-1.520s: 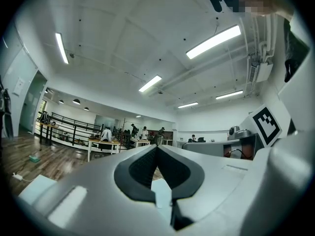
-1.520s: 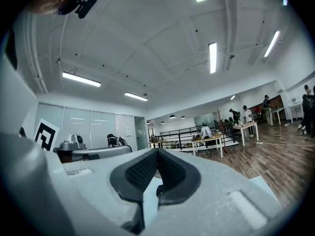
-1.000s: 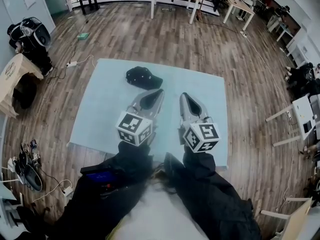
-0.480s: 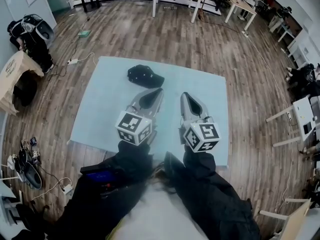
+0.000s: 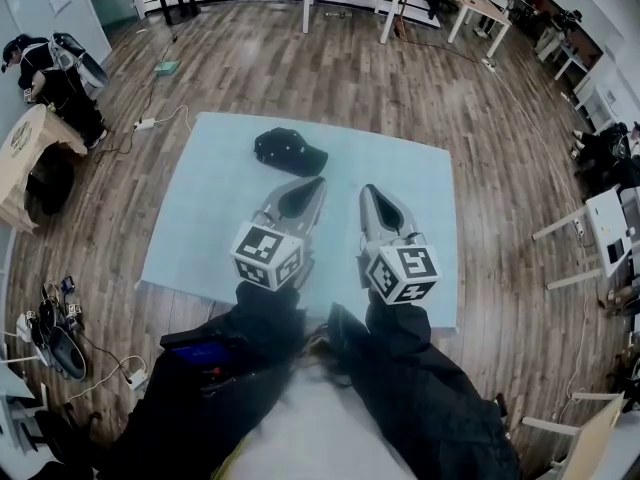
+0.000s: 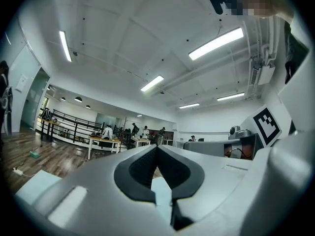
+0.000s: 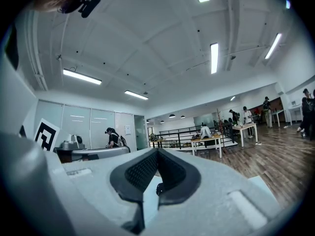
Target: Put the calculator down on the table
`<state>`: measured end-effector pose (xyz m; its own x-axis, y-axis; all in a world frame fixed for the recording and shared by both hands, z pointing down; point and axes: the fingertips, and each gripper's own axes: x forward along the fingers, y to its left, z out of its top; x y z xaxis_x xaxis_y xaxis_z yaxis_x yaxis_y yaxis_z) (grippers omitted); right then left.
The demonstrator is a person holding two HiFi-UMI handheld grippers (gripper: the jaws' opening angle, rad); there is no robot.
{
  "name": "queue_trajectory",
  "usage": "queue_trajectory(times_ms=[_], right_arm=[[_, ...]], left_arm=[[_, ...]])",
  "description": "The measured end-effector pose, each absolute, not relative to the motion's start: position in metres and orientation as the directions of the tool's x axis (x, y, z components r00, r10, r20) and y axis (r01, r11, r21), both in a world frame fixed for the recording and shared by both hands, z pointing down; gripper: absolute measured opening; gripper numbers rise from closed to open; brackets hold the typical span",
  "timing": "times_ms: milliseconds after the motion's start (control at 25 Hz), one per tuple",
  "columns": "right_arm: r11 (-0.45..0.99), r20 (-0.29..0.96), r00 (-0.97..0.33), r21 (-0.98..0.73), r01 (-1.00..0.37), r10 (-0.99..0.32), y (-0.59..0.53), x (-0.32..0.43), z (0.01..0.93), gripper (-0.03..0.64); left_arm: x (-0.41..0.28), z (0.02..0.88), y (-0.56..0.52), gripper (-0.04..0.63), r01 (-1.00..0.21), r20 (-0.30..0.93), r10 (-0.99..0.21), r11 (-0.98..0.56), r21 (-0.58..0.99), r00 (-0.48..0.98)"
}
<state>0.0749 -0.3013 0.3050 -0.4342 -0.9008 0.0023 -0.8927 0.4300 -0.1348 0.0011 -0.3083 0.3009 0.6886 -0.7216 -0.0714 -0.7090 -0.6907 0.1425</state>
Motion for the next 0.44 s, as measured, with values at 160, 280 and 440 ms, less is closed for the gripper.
queue_trajectory(times_ms=[160, 280, 440], right_arm=[[0.432, 0.005, -0.437, -0.134, -0.892, -0.9, -0.299, 0.0725, 0.3048, 0.002], [0.433, 0.008, -0.438, -0.134, -0.891, -0.899, -0.2972, 0.0694, 0.306, 0.002], [0.436, 0.012, -0.441, -0.133, -0.89, -0.897, -0.2934, 0.0647, 0.3084, 0.002]], left_arm=[[-0.0002, 0.2996, -0.3061, -0.002, -0.709, -0.073, -0.721, -0.691, 0.143, 0.689], [-0.0027, 0.301, -0.3044, -0.002, -0.707, -0.07, -0.721, -0.691, 0.147, 0.69], [-0.0061, 0.3023, -0.3007, -0.002, -0.704, -0.073, -0.719, -0.693, 0.158, 0.692]])
